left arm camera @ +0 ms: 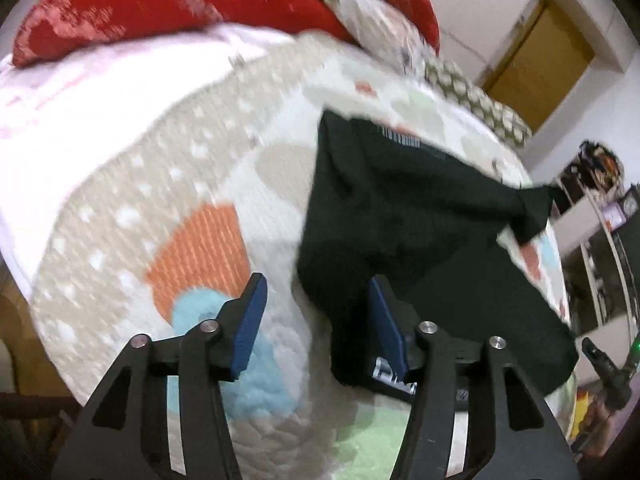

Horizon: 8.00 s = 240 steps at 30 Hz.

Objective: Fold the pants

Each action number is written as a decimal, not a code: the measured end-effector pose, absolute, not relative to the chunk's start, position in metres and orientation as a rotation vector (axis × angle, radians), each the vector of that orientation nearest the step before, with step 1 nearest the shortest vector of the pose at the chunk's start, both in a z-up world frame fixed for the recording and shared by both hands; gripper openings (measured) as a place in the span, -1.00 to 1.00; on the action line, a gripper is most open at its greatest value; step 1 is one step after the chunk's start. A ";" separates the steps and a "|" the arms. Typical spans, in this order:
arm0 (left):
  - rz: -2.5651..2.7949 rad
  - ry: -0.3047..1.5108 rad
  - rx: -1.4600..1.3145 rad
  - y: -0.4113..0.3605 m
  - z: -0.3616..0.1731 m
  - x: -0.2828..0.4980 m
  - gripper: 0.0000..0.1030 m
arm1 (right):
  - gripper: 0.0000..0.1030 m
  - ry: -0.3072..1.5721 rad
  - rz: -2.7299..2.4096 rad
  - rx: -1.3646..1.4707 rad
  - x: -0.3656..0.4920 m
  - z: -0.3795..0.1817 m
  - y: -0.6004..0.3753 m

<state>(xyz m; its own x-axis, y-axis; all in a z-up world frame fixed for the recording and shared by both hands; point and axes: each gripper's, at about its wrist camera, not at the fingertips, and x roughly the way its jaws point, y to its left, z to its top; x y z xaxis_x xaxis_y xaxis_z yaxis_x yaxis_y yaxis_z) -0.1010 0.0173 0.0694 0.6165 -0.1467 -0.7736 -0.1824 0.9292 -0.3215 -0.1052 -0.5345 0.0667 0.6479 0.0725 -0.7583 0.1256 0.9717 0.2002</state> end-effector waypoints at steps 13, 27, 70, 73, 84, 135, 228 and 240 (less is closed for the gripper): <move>-0.014 0.928 -0.429 0.028 0.069 -0.012 0.32 | -0.10 0.868 0.216 0.270 0.010 0.069 -0.450; -0.094 1.011 -0.274 0.026 0.044 0.106 0.32 | 0.17 0.859 0.311 0.136 0.112 0.086 -0.383; -0.356 0.850 -0.002 -0.041 0.090 0.096 -0.46 | -0.90 0.819 0.480 -0.245 0.138 0.093 -0.321; -0.371 0.776 0.021 -0.048 0.116 0.052 -0.46 | -0.90 0.751 0.496 -0.217 0.086 0.121 -0.335; -0.435 0.801 -0.091 -0.042 0.083 -0.076 -0.45 | -0.95 0.797 0.594 -0.066 -0.093 0.095 -0.369; -0.552 0.857 -0.286 -0.032 0.066 -0.131 0.42 | -0.92 0.874 0.115 0.374 -0.136 0.039 -0.514; -0.509 1.053 -0.190 -0.220 0.045 -0.113 0.47 | 0.19 0.814 0.240 0.687 -0.104 0.026 -0.511; -0.402 0.996 -0.042 -0.218 0.050 -0.122 0.47 | 0.20 0.896 0.305 0.431 -0.125 0.038 -0.462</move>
